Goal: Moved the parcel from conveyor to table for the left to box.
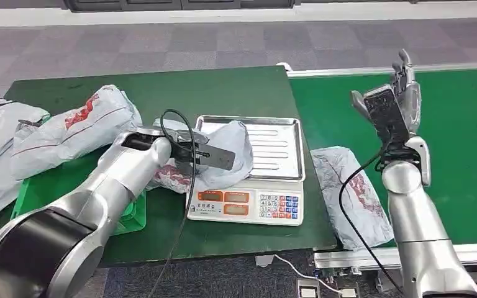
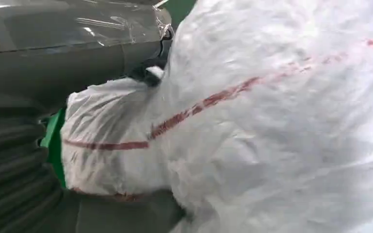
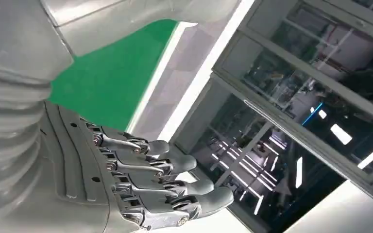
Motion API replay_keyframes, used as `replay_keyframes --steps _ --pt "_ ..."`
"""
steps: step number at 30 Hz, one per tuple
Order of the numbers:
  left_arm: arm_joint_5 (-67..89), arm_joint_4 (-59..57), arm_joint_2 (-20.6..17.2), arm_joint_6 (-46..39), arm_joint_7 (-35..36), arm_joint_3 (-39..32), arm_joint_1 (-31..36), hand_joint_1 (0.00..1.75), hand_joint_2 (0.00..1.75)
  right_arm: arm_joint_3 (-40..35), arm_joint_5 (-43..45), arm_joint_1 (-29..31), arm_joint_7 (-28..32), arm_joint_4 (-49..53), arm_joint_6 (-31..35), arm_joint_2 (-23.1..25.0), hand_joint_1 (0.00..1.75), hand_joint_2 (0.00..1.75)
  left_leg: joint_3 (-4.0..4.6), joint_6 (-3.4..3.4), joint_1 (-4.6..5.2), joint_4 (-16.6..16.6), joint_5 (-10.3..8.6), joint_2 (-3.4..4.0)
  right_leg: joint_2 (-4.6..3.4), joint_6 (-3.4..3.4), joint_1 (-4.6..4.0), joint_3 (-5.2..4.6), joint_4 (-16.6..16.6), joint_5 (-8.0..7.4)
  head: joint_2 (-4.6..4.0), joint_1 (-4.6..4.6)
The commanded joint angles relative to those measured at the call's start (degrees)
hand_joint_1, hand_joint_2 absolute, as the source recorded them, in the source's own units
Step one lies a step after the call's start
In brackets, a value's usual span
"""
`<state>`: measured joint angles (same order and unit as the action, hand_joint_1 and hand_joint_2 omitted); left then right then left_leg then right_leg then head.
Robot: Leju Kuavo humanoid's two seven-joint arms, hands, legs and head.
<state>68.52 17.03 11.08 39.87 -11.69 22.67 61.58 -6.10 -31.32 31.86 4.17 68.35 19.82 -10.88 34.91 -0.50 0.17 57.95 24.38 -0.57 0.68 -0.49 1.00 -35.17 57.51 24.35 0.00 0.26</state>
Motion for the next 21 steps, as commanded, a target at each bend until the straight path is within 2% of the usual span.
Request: replay_keyframes --steps 1,5,16,19,21 --pt "-2.3 -2.1 1.4 -6.2 -0.8 1.8 -3.0 1.75 1.75 0.2 -0.6 -0.3 -1.4 0.0 -0.6 0.2 0.0 1.75 -0.26 -0.01 -0.08 -0.3 -0.03 0.19 -0.19 0.05 -0.09 0.27 -0.4 -0.14 0.0 0.0" --pt "-3.2 -1.6 2.5 -11.1 -0.4 1.6 -2.5 1.75 1.75 1.0 -0.7 -1.3 -1.8 1.9 -1.0 0.6 0.0 1.75 -0.21 0.04 -0.02 -0.1 0.01 0.01 0.0 0.02 -0.02 0.26 -0.3 -0.06 0.0 0.0" --pt "-3.6 -1.9 2.6 -11.9 -0.4 2.1 -2.3 1.75 1.75 1.3 -1.7 -2.1 -2.8 3.8 -1.6 1.2 0.0 1.75 -0.13 0.04 0.03 0.0 0.04 -0.03 0.0 0.02 0.02 0.15 -0.1 -0.01 0.0 -0.02" --pt "-4.4 -1.0 2.7 -14.5 -0.8 1.7 -2.4 1.75 1.75 1.3 -2.4 -2.7 -3.0 4.8 -2.3 2.0 0.0 1.75 -0.17 0.02 -0.02 -0.1 0.03 0.03 -0.06 0.05 -0.03 0.2 -0.2 -0.06 0.0 -0.02" --pt "-4.9 0.1 2.9 -19.0 -0.7 1.7 -2.5 1.75 1.75 1.9 -3.9 -3.0 -3.8 6.4 -2.8 3.2 0.0 1.75 -0.2 0.0 -0.09 -0.2 0.03 0.1 -0.13 0.08 -0.1 0.24 -0.3 -0.11 0.0 -0.02"
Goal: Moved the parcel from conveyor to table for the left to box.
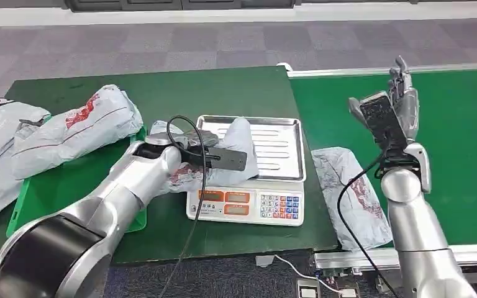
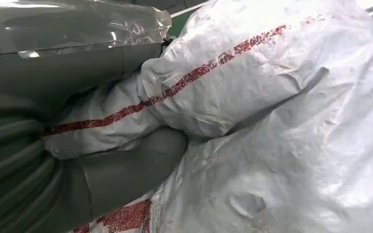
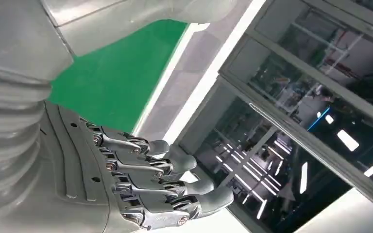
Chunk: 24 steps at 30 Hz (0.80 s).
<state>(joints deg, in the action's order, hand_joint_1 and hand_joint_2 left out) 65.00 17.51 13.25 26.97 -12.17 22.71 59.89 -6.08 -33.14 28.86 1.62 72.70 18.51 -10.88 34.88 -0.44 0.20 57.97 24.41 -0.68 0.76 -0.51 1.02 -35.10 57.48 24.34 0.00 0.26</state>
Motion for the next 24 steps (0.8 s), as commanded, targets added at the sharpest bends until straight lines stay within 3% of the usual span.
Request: replay_keyframes --steps 1,7,9,10,13,19,24 --pt "-2.0 -0.1 1.0 -7.8 -0.2 1.3 -0.7 1.75 1.75 2.1 -2.5 -0.1 -1.5 2.5 -1.9 3.4 0.0 1.75 -0.05 -0.03 -0.05 0.0 0.02 0.1 -0.1 0.04 -0.05 0.04 -0.1 -0.02 0.0 -0.02" --pt "-4.8 4.9 2.3 -23.5 0.7 0.5 0.5 1.75 1.75 5.1 -3.7 -2.6 -1.6 6.5 -3.7 3.8 0.0 1.75 0.11 -0.03 -0.09 0.0 0.03 -0.01 0.01 0.05 -0.1 -0.04 -0.1 0.0 0.0 -0.02" --pt "1.0 9.4 2.0 -42.4 6.3 3.8 1.8 1.75 1.75 6.1 -2.4 -5.0 -0.6 7.5 -2.8 2.4 0.0 1.75 0.23 0.0 -0.08 0.1 0.01 -0.07 0.07 0.03 -0.08 -0.16 0.0 0.01 0.0 0.0" --pt "11.8 12.4 -0.3 -53.2 14.1 9.9 3.6 1.75 1.75 6.4 -1.6 -5.2 0.3 7.2 -2.6 2.9 0.0 1.75 0.25 -0.01 -0.11 0.1 0.04 -0.16 0.15 0.04 -0.11 -0.11 0.0 0.05 0.0 -0.02" --pt "15.0 18.9 -2.8 -49.7 15.4 9.9 3.4 1.75 1.75 5.5 -2.1 -4.4 0.9 5.8 -2.1 3.5 0.0 1.75 0.44 -0.04 -0.15 0.3 0.09 0.07 -0.09 0.06 -0.16 -0.38 0.1 0.01 0.0 -0.02" --pt "15.5 18.7 -2.8 -51.0 15.6 10.1 2.2 1.75 1.75 5.3 -2.1 -4.1 0.9 5.9 -2.1 3.6 0.0 1.75 0.27 -0.04 -0.06 0.0 0.05 0.17 -0.19 0.04 -0.07 -0.25 -0.1 -0.05 0.0 -0.02" --pt "25.0 18.2 -5.5 -58.8 23.6 9.3 4.0 1.75 1.75 4.1 -2.1 -1.1 1.2 1.5 -0.7 4.0 0.0 1.75 0.37 -0.05 -0.07 0.1 0.08 0.42 -0.4 0.05 -0.09 -0.45 0.0 -0.07 0.0 -0.02"
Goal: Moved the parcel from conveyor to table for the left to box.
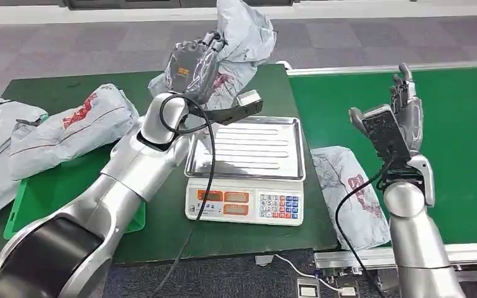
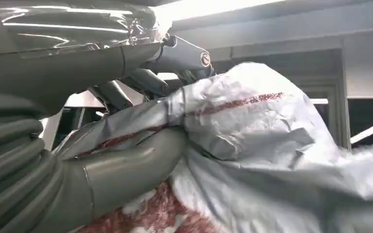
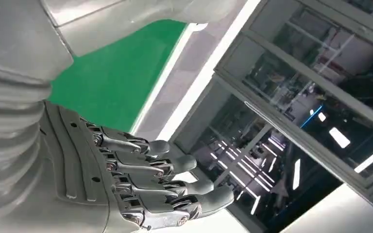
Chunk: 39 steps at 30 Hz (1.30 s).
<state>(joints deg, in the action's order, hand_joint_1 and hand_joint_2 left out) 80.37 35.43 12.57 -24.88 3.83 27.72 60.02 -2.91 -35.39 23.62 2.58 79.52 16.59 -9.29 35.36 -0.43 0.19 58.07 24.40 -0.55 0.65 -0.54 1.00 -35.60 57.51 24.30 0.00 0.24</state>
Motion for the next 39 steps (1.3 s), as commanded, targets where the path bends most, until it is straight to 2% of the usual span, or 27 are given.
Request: replay_keyframes --steps 1,2,4,6,9,10,12,13,14,19,26,30,34,39 --pt "9.6 0.1 -6.5 -8.4 10.2 6.6 4.4 1.75 1.75 0.3 0.3 5.2 0.4 -6.9 1.4 2.4 0.0 1.75 -0.05 -0.05 -0.05 0.0 0.08 0.31 -0.31 0.07 -0.05 -0.03 0.0 -0.03 0.0 0.0" --pt "9.6 -1.5 -8.8 -8.1 13.9 11.6 6.2 1.75 1.75 -0.4 0.8 6.9 0.5 -8.9 1.6 2.3 0.0 1.75 -0.1 -0.06 -0.06 0.0 0.1 0.35 -0.35 0.08 -0.06 0.01 0.0 -0.02 0.0 0.0" --pt "9.6 -5.8 -10.8 -7.4 18.9 18.5 8.7 1.75 1.75 -2.0 1.6 9.0 0.8 -12.0 1.9 1.8 0.0 1.75 -0.14 -0.08 -0.08 0.0 0.12 0.54 -0.55 0.1 -0.09 0.0 0.1 -0.06 0.0 0.0" --pt "9.6 -10.2 -13.0 -6.9 22.3 21.1 9.9 1.75 1.75 -2.8 2.5 10.1 1.6 -13.8 2.3 1.7 0.0 1.75 -0.13 -0.08 -0.09 0.0 0.09 0.5 -0.51 0.08 -0.09 0.01 0.1 -0.07 0.0 0.02" --pt "9.6 -13.6 -14.8 -6.2 23.3 17.9 10.2 1.75 1.75 -3.7 3.0 11.2 2.0 -15.2 2.8 1.5 0.0 1.75 -0.21 -0.13 -0.11 -0.1 0.03 0.53 -0.54 0.1 -0.12 0.07 0.0 -0.1 0.0 0.0" --pt "9.3 -15.0 -16.5 -2.4 25.6 15.9 9.5 1.75 1.75 -3.9 3.0 11.7 1.7 -15.9 3.0 1.5 0.0 1.75 -0.2 -0.13 -0.08 -0.1 0.02 0.58 -0.59 0.1 -0.08 0.02 0.0 -0.11 0.0 0.02" --pt "9.2 -15.3 -19.8 -1.7 25.6 13.3 7.7 1.75 1.75 -3.7 2.7 11.4 1.3 -15.8 3.5 1.8 0.0 1.75 -0.21 -0.15 -0.07 -0.1 0.02 0.62 -0.63 0.13 -0.06 0.01 0.0 -0.11 0.0 0.02" --pt "7.8 -16.0 -21.9 3.5 26.9 9.7 6.6 1.75 1.75 -3.0 1.5 10.3 -0.2 -14.4 4.5 1.8 0.0 1.75 -0.33 -0.21 -0.09 -0.1 0.03 0.81 -0.82 0.16 -0.08 0.08 0.0 -0.15 0.0 0.0" --pt "7.4 -15.5 -24.4 2.5 26.3 8.4 5.2 1.75 1.75 -2.6 1.4 9.1 -0.1 -13.2 4.5 1.2 0.0 1.75 -0.28 -0.19 -0.07 -0.1 0.01 0.67 -0.69 0.15 -0.06 0.06 0.0 -0.12 0.0 0.02" --pt "6.9 -11.3 -34.0 2.1 23.5 -0.2 -0.4 1.75 1.75 -0.6 2.2 5.5 -0.2 -11.7 2.8 -2.5 0.0 1.75 -0.46 -0.25 -0.12 -0.3 0.03 0.89 -0.97 0.23 -0.11 0.07 -0.1 -0.11 0.0 0.02" --pt "9.3 -9.2 -33.8 5.2 23.4 -1.9 -1.4 1.75 1.75 -0.9 2.4 5.8 -0.2 -11.8 2.4 -2.6 0.0 1.75 -0.14 -0.33 -0.23 -0.1 0.04 0.55 -0.66 0.26 -0.21 -0.18 0.1 0.0 0.0 0.02" --pt "9.6 -7.3 -38.1 10.0 20.6 -5.3 -4.1 1.75 1.75 -0.2 4.7 4.8 0.6 -13.6 2.3 -5.7 0.0 1.75 -0.22 -0.3 -0.24 -0.2 0.05 0.35 -0.42 0.25 -0.21 0.02 0.0 0.02 0.0 0.02" --pt "8.8 -4.0 -43.4 8.1 18.4 -9.9 -7.0 1.75 1.75 0.8 5.9 3.2 1.3 -14.5 2.0 -7.3 0.0 1.75 -0.2 -0.34 -0.23 -0.2 0.1 0.7 -0.79 0.28 -0.2 -0.09 0.0 -0.05 0.0 0.02" --pt "8.6 -3.3 -43.8 7.8 17.8 -10.7 -7.9 1.75 1.75 1.0 6.1 2.7 1.5 -14.3 2.3 -7.1 0.0 1.75 -0.29 -0.36 -0.26 -0.3 0.08 0.63 -0.72 0.34 -0.25 -0.03 -0.1 -0.01 0.0 0.04"
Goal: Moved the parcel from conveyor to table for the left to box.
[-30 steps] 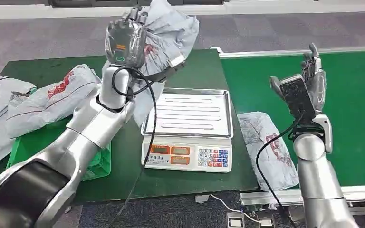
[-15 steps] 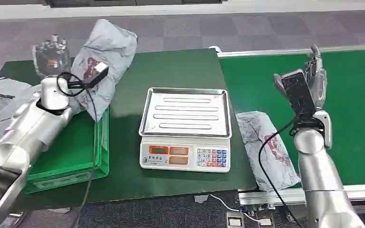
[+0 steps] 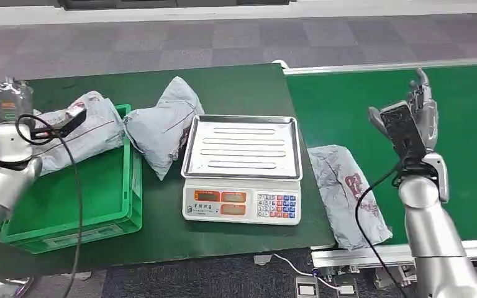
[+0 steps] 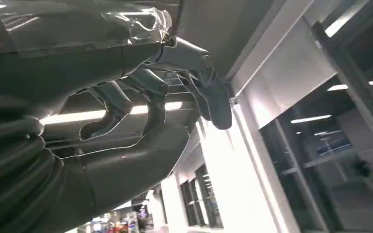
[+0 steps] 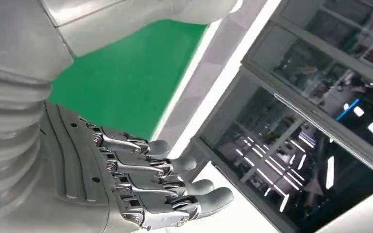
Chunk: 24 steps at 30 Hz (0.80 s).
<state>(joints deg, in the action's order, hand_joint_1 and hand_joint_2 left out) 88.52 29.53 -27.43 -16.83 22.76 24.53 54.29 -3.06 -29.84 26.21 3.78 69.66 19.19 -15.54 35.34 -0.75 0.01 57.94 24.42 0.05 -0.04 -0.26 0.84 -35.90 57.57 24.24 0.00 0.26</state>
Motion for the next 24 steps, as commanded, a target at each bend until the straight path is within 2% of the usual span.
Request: replay_keyframes --steps 1,4,5,6,15,16,17,18,19,20,21,22,23,24 --pt "0.5 2.6 -3.7 -0.2 -1.1 -7.5 -2.2 1.75 1.75 1.1 0.5 0.1 0.3 -4.4 -0.3 -0.9 0.0 1.75 -0.12 -0.03 -0.06 0.0 0.06 0.02 -0.02 0.03 -0.07 0.13 -0.1 0.04 0.0 0.0" --pt "0.2 4.4 -4.6 0.8 -1.4 -9.3 -2.3 1.75 1.75 0.7 0.7 0.8 -0.1 -4.9 -0.6 -1.6 0.0 1.75 -0.09 -0.03 -0.09 0.0 0.05 0.02 -0.01 0.04 -0.1 0.09 -0.1 0.03 0.0 0.0" --pt "-0.4 5.7 -6.7 5.8 -2.9 -10.3 -3.3 1.75 1.75 0.4 1.3 0.4 -0.4 -4.8 -0.8 -2.7 0.0 1.75 -0.19 -0.02 -0.13 -0.1 0.07 -0.04 0.05 0.04 -0.14 0.23 -0.1 0.05 0.0 0.02" --pt "-0.9 6.1 -7.2 7.1 -3.6 -11.1 -3.4 1.75 1.75 0.4 1.6 1.0 -0.5 -5.5 -1.1 -3.0 0.0 1.75 -0.11 -0.01 -0.13 0.0 0.09 0.05 -0.03 0.04 -0.13 0.13 -0.1 0.04 0.0 0.0" --pt "-0.6 5.8 -6.5 7.8 -3.9 -11.0 -2.5 1.75 1.75 0.0 1.7 1.9 -0.5 -6.0 -1.4 -2.9 0.0 1.75 -0.1 -0.04 -0.12 0.0 0.09 0.1 -0.08 0.04 -0.12 0.1 0.0 0.03 0.0 0.0" --pt "-1.4 6.0 -5.2 2.9 -3.8 -12.8 -3.3 0.0 1.75 -0.1 2.0 0.6 -0.9 -5.1 -1.5 -3.4 0.0 1.75 -0.05 -0.04 -0.08 0.0 0.05 0.04 -0.03 0.04 -0.08 0.05 0.0 0.01 0.0 0.0" --pt "-1.7 5.8 -3.4 -1.4 -3.9 -13.9 -4.0 0.0 1.75 -0.6 1.7 -1.0 -2.5 -4.7 -2.7 -4.4 0.0 1.75 -0.11 -0.04 -0.11 0.0 0.07 0.05 -0.04 0.04 -0.1 0.11 -0.1 0.03 0.0 0.0" --pt "-8.2 7.0 2.0 -9.2 -9.9 -17.9 -5.4 0.0 1.75 -1.6 1.3 -1.2 -4.3 -6.2 -4.6 -5.7 0.0 1.75 -0.23 -0.03 -0.12 -0.1 0.03 -0.25 0.27 0.05 -0.12 0.35 -0.2 0.07 0.0 0.02" --pt "-13.4 7.7 4.4 -9.7 -14.1 -20.1 -6.1 0.0 1.75 -1.7 1.4 -1.3 -4.4 -6.7 -4.9 -5.9 0.0 1.75 -0.18 -0.02 -0.08 -0.1 0.01 -0.34 0.36 0.03 -0.08 0.31 -0.1 0.07 0.0 0.0" --pt "-29.9 13.4 10.4 -8.1 -29.3 -25.1 -9.5 0.0 1.75 -2.1 -1.4 -0.3 -6.7 -10.5 -4.9 -5.2 0.0 1.75 -0.31 0.0 -0.11 -0.2 -0.03 -0.51 0.53 0.01 -0.11 0.52 -0.3 0.07 0.0 0.0" --pt "-31.5 14.6 13.0 -10.9 -29.9 -22.6 -11.8 0.0 1.75 -2.0 -2.1 0.5 -5.2 -13.4 -3.8 -4.1 0.0 1.75 -0.29 0.02 -0.04 -0.2 -0.07 -0.56 0.57 -0.01 -0.03 0.48 -0.3 0.06 0.0 0.0" --pt "-32.0 15.9 13.3 -11.7 -27.6 -20.3 -12.9 0.0 1.75 -2.1 -2.3 1.1 -4.1 -15.1 -3.2 -3.6 0.0 1.75 -0.29 0.02 0.03 -0.2 -0.06 -0.49 0.48 -0.02 0.03 0.43 -0.3 0.05 0.0 0.0" --pt "-36.6 17.5 14.6 -12.1 -30.8 -20.0 -14.0 0.0 1.75 -2.4 -3.1 1.2 -4.5 -16.1 -2.9 -3.6 0.0 1.75 -0.41 0.05 0.03 -0.3 -0.11 -0.62 0.62 -0.03 0.02 0.62 -0.4 0.02 0.0 0.0" --pt "-46.4 19.7 17.9 -10.1 -40.0 -19.3 -15.5 0.0 1.75 -2.0 -3.5 1.7 -4.5 -18.7 -2.4 -2.5 0.0 1.75 -0.59 0.06 0.0 -0.5 -0.13 -0.65 0.65 -0.04 0.0 0.84 -0.6 -0.03 0.0 0.0"
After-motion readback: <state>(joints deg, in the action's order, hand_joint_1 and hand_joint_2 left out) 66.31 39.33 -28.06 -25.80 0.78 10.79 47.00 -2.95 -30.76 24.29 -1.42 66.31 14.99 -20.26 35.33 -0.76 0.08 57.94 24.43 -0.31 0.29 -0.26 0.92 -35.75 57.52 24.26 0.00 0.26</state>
